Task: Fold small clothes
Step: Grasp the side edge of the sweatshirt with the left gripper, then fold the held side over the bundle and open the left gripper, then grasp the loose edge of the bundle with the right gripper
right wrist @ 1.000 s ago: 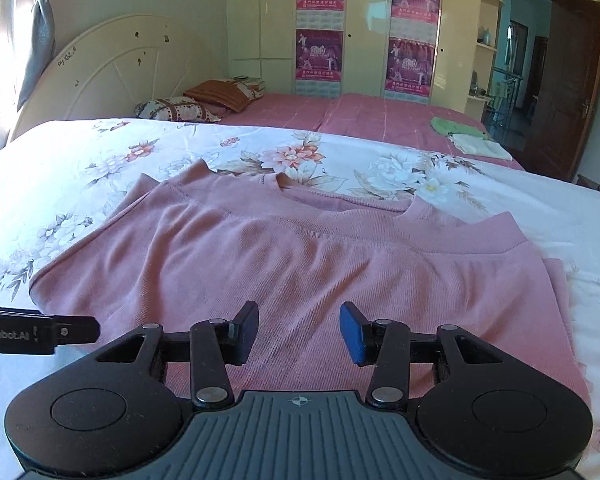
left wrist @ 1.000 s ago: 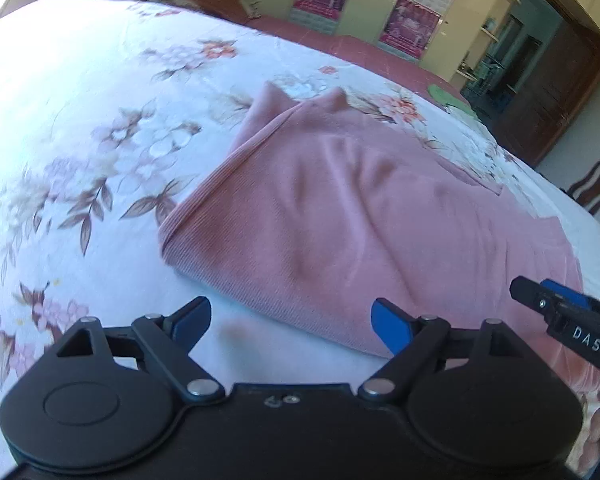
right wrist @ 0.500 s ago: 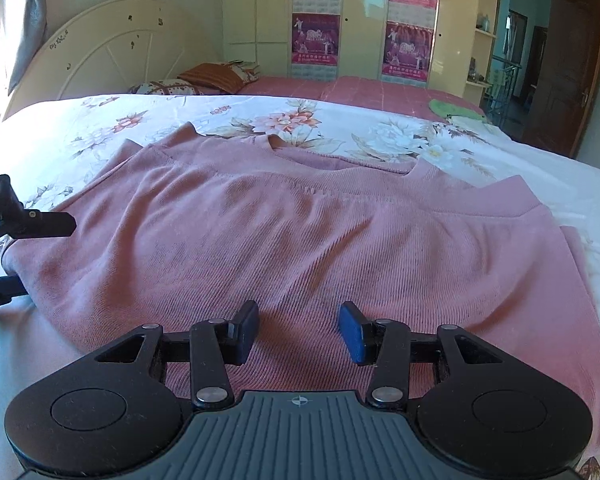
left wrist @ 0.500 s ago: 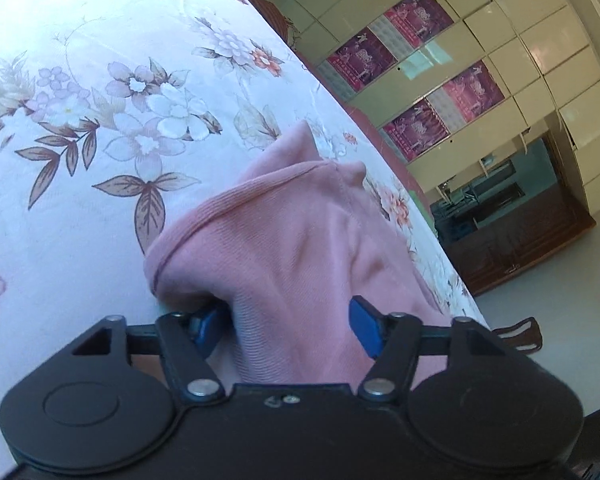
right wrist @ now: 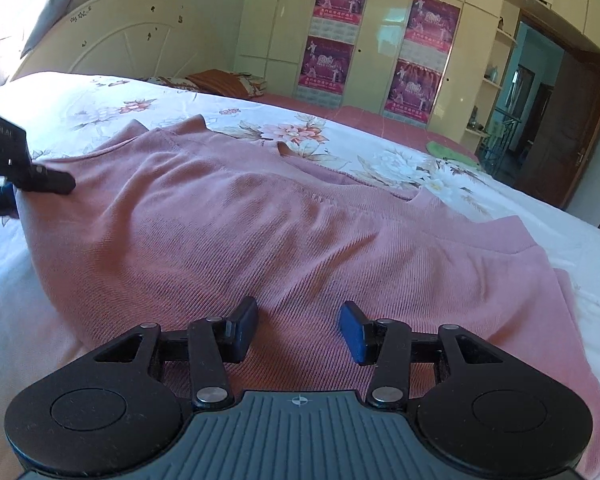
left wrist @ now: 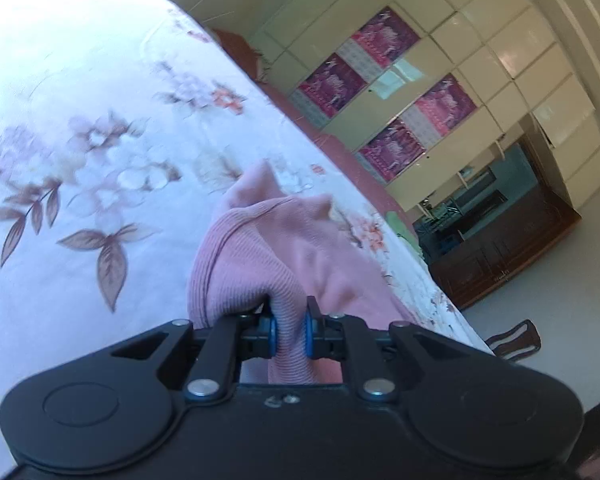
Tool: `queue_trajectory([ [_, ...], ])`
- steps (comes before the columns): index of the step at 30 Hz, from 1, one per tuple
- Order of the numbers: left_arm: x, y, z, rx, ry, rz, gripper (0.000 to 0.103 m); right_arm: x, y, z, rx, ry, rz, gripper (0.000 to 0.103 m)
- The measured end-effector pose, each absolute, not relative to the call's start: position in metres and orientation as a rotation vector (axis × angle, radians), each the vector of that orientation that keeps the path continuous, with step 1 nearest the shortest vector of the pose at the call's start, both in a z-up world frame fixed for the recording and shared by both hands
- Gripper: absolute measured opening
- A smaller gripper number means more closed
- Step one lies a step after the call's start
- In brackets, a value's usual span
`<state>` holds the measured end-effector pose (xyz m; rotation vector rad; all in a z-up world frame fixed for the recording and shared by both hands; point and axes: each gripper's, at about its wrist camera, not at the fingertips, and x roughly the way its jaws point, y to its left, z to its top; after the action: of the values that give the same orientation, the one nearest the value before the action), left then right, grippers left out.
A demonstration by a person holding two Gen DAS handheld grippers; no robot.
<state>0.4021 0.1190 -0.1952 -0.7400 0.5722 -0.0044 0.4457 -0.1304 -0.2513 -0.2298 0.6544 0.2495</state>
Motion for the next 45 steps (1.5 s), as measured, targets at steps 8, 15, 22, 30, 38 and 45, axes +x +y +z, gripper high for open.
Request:
queue_trajectory([
  [8,0.418,0.042,-0.13,-0.45,0.439,-0.268,0.011,0.449,-0.17,-0.226,-0.001,0.639,0.205,0.046],
  [15,0.432,-0.078,-0.133,-0.255,0.478,-0.562,0.011,0.439,-0.258,-0.207,0.138,0.632,0.047,0.046],
  [22,0.424,-0.174,-0.198,-0.037,0.677,-0.725,0.014,0.407,-0.347,-0.207,0.278,0.661,-0.122,0.046],
  [30,0.383,-0.167,-0.192,0.046,0.648,-0.776,0.053,0.388,-0.373,-0.189,0.473,0.664,-0.03,0.046],
  [38,0.405,-0.094,-0.167,-0.083,0.631,-0.543,0.058,0.408,-0.362,-0.192,0.609,0.742,0.093,0.046],
  [45,0.438,-0.067,-0.175,-0.108,0.689,-0.426,0.058,0.433,-0.375,-0.207,0.76,0.781,0.12,0.047],
])
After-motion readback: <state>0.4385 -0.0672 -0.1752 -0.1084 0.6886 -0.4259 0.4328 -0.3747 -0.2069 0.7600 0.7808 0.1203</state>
